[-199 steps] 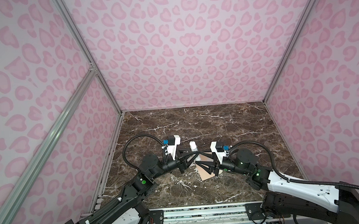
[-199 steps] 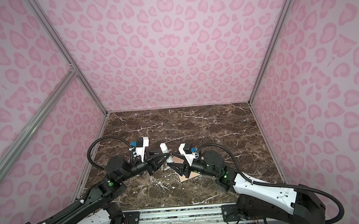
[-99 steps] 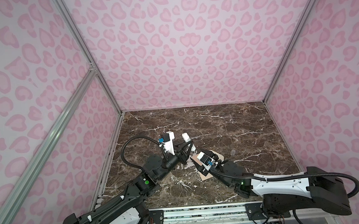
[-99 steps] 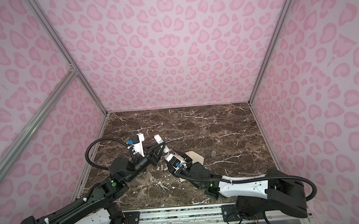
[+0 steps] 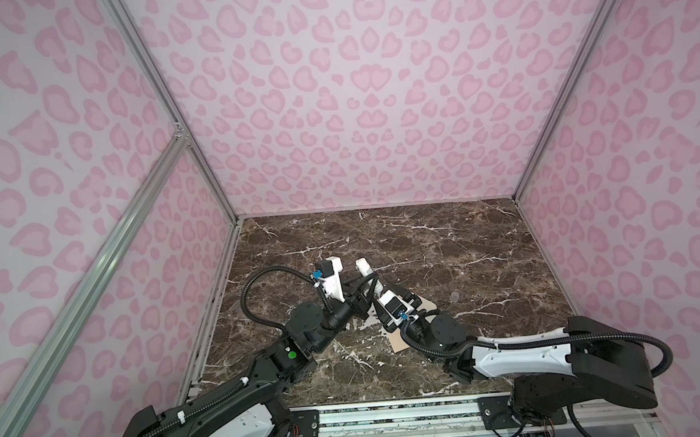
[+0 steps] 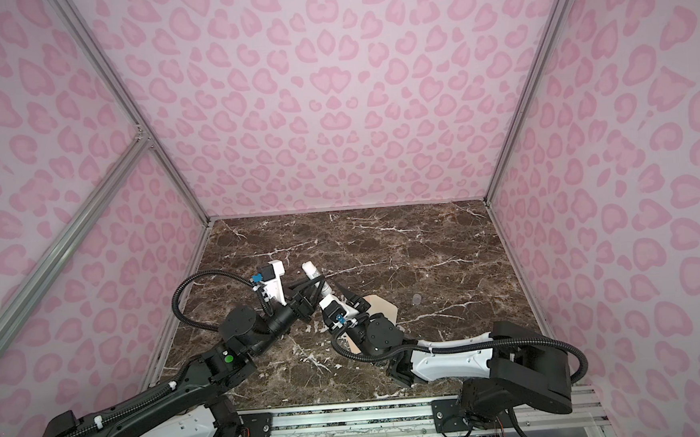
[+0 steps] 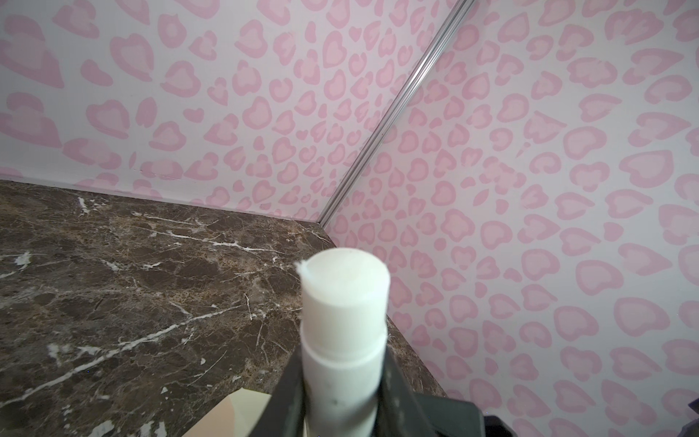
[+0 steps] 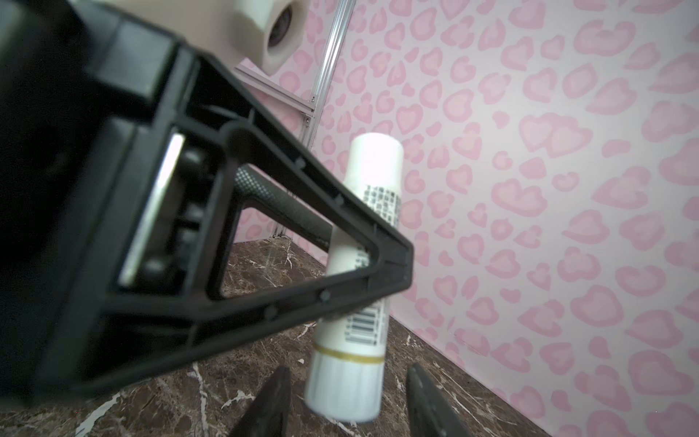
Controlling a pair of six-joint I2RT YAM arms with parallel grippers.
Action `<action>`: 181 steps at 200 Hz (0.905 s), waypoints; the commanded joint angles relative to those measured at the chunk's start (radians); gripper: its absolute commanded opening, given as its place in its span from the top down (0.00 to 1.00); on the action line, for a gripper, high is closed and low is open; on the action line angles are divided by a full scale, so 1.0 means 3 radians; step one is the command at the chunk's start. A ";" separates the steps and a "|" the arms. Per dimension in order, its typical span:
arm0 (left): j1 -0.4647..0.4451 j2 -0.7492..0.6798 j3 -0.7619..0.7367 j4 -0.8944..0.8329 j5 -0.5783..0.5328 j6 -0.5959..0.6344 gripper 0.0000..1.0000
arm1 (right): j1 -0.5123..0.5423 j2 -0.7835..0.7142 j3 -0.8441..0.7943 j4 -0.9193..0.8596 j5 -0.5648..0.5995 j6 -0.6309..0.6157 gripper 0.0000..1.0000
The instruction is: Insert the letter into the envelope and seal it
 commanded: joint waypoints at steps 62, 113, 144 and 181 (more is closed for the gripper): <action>-0.0006 0.0012 0.0032 0.0201 -0.0023 -0.0025 0.96 | 0.0006 0.0074 0.0060 0.0192 0.0074 0.0030 0.70; -0.0006 0.0044 0.0028 0.0206 -0.0001 -0.0046 0.96 | 0.0009 0.0074 0.0074 0.0164 0.0036 0.0050 0.74; -0.0006 0.0070 0.0039 0.0176 0.0012 -0.0041 0.96 | 0.0006 0.0064 0.0076 0.0169 0.0013 0.0057 0.75; -0.0006 0.0094 0.0063 0.0078 0.0064 -0.0030 0.96 | 0.0006 -0.0001 0.0091 0.0058 -0.0026 0.0162 0.75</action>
